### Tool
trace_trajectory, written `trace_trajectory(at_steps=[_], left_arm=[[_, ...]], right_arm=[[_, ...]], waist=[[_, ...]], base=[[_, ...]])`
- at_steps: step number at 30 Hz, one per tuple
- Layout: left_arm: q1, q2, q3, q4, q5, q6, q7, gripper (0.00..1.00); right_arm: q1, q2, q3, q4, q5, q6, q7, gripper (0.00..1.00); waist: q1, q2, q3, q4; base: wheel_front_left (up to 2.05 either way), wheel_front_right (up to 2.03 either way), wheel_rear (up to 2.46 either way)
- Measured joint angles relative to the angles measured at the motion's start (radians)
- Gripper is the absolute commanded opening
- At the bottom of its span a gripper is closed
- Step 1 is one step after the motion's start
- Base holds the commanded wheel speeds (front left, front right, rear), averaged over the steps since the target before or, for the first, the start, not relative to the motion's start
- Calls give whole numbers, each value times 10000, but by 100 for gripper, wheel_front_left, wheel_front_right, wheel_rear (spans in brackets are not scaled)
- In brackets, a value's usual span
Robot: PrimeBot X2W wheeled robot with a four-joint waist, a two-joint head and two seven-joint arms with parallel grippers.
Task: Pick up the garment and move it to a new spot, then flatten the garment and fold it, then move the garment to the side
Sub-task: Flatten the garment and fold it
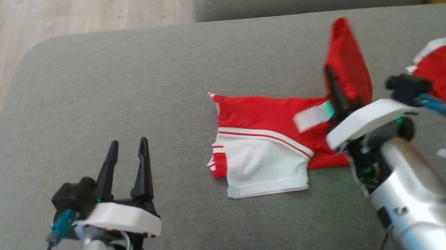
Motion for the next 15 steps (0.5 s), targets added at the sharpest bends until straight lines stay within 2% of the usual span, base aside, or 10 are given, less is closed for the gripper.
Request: trace_trajectory(at_steps=[9, 15], left_arm=[[39, 0, -311, 113, -140, 82, 0, 100], [37, 2, -408, 186, -244, 98, 0, 100]], right_arm=[[-15, -21, 3252, 825, 1902, 0, -316, 0], [-299, -19, 4684, 2004, 2773, 0, -660, 0]], waist=[[0, 0, 101, 1059], [0, 0, 251, 1673]], base=[[0, 0, 0], [0, 0, 0]])
